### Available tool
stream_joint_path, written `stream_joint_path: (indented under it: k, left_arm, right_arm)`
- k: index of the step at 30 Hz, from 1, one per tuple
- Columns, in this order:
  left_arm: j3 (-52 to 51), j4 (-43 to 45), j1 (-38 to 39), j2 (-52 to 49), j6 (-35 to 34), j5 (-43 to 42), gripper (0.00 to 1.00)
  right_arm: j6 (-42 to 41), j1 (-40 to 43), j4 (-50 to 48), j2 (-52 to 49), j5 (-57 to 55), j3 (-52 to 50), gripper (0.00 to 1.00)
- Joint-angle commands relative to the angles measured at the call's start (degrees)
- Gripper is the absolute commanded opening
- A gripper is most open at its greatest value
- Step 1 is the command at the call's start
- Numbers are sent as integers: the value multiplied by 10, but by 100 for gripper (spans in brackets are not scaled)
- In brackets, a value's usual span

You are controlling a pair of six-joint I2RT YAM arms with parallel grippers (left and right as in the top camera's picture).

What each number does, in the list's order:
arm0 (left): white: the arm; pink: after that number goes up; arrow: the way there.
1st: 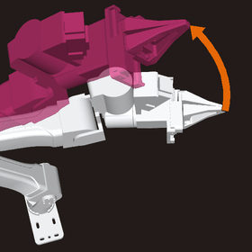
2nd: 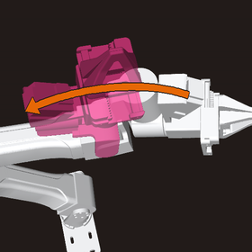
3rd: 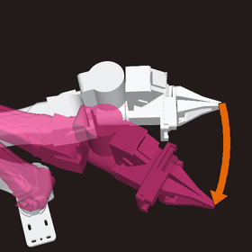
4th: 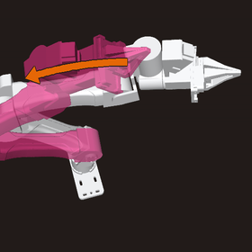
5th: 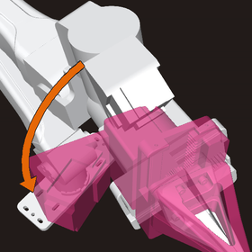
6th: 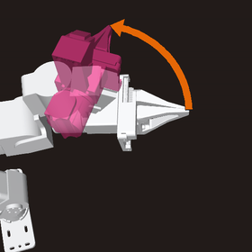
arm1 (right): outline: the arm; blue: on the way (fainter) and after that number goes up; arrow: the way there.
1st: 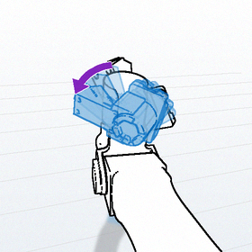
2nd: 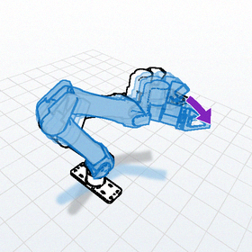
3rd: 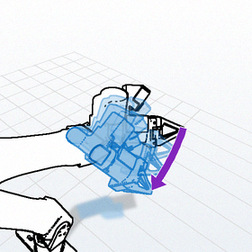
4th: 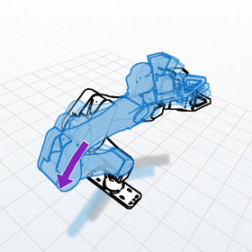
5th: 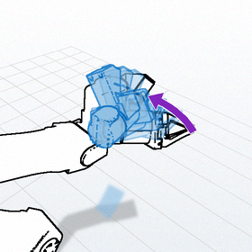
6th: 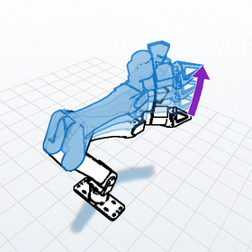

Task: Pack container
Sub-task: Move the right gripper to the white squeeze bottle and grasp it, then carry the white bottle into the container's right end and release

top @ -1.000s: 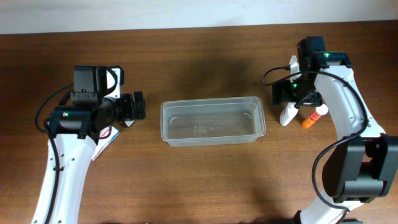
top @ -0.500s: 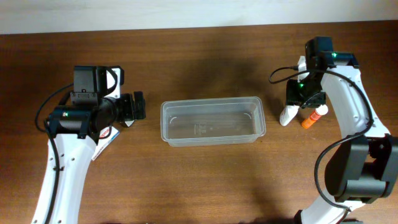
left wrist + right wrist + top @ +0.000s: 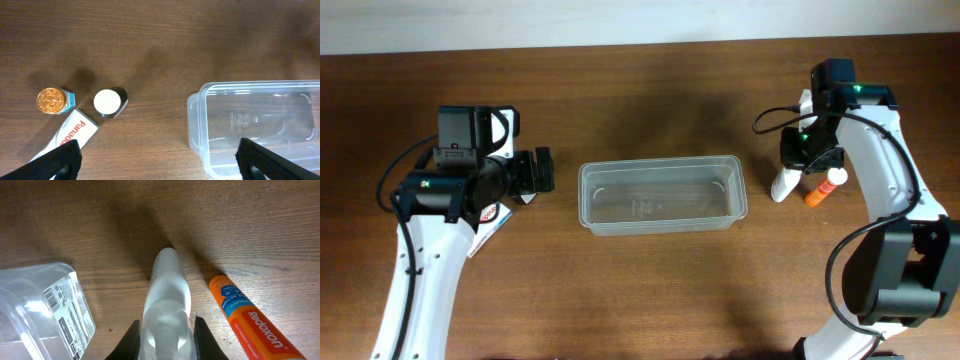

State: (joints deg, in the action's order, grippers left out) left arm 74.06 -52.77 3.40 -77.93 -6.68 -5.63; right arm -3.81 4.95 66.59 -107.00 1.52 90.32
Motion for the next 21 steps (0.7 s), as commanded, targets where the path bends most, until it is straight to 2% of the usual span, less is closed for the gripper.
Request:
stream_joint_path:
  k: [1,8,12,21]
  left_arm:
    - [13,0,-3,-1,7,-6,99]
    - [13,0,-3,-1,7,-6,99]
    - [13,0,-3,-1,7,-6,99]
    - [13,0,-3,-1,7,-6,99]
  right_arm:
    - [4,-1,12,3,1,21,15]
    - [20,-6,94,40,51,113,15]
    - [34,-38,150,78,69,179,15]
    - [28,-159,177,106,66,182,15]
